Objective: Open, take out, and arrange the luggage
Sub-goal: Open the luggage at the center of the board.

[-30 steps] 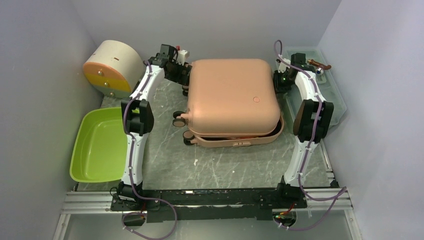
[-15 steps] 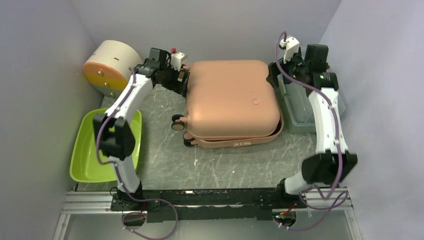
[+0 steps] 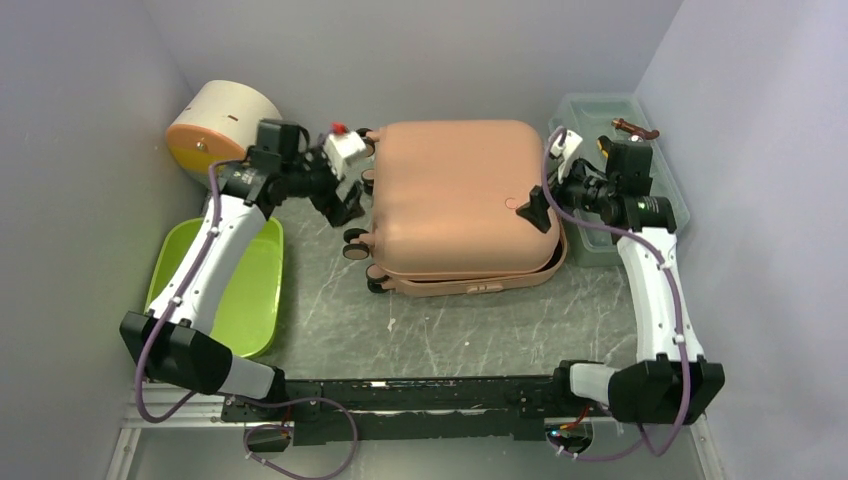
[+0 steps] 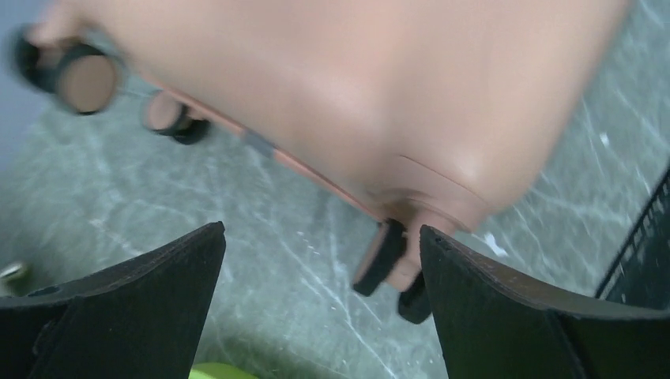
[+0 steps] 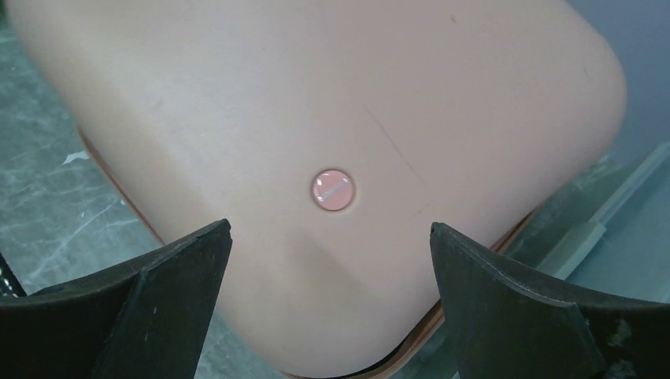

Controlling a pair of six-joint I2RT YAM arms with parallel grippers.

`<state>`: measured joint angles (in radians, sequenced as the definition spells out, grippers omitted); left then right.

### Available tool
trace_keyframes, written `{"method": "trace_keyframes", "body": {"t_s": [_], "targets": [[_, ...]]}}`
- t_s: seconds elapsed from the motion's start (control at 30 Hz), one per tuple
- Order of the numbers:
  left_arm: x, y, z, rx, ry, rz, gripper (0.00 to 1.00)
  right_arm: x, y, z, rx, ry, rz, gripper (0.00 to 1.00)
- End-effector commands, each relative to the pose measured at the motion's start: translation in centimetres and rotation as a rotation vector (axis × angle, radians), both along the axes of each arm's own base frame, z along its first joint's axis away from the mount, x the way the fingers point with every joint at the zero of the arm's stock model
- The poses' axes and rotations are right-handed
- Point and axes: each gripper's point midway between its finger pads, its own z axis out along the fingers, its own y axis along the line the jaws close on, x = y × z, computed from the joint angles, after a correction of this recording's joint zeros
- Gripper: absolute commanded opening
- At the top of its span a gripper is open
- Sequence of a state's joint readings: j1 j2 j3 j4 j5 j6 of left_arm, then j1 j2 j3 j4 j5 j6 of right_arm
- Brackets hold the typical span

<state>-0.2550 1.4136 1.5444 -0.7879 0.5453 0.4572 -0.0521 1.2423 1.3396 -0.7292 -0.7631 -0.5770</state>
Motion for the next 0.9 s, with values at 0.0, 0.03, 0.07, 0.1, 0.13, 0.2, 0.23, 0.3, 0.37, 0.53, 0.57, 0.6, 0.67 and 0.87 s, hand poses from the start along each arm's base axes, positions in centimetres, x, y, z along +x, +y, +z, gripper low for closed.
{"method": "trace_keyframes", "body": {"t_s": [0.0,0.03,0.07,0.1,0.13,0.2,0.23,0.3,0.37,0.53,0.57,0.6,0.67,0.87], "targets": [[-4.5,-2.4,-5.7,0.163,0.054,-0.253,0.99,-2.6,1.8,3.7,-0.001,-0.235,0.173,1.00],[-4.9,-2.8,-6.7,0.199,0.057,-0.268,0.99,-3.1,2.1,3.6,0.000,-0.251,0.199,1.00],[-5.2,-3.2,-7.5,0.220,0.060,-0.286,0.99,-3.6,2.3,3.5,-0.003,-0.267,0.220,1.00],[-5.6,-3.6,-8.0,0.231,0.062,-0.306,0.99,-4.0,2.5,3.4,-0.008,-0.282,0.238,1.00],[-5.9,-3.9,-8.4,0.236,0.069,-0.327,0.99,-4.5,2.6,3.3,-0.010,-0.293,0.257,1.00],[-6.0,-4.2,-8.9,0.253,0.079,-0.339,0.99,-5.5,3.0,3.0,-0.014,-0.316,0.300,1.00],[-6.0,-4.2,-9.1,0.266,0.083,-0.340,0.99,-5.9,3.2,2.9,-0.015,-0.325,0.321,1.00],[-5.6,-4.0,-9.6,0.296,0.084,-0.333,0.99,-6.8,3.6,2.7,-0.017,-0.340,0.362,1.00],[-5.2,-3.9,-9.9,0.311,0.083,-0.321,0.94,-7.9,4.1,2.6,-0.021,-0.361,0.408,1.00],[-4.7,-4.1,-10.7,0.324,0.111,-0.308,0.51,-10.1,5.1,3.0,-0.048,-0.452,0.497,1.00],[-4.6,-4.1,-10.7,0.327,0.117,-0.308,0.43,-10.4,5.3,3.0,-0.062,-0.468,0.506,1.00],[-4.5,-4.2,-10.6,0.327,0.122,-0.306,0.30,-10.7,5.5,3.0,-0.077,-0.481,0.517,1.00],[-4.1,-4.5,-10.1,0.321,0.117,-0.299,0.11,-11.0,5.9,3.0,-0.099,-0.499,0.537,1.00],[-0.8,-5.8,-3.5,0.243,-0.044,-0.210,0.00,-11.4,6.8,4.1,-0.174,-0.536,0.608,1.00]]}}
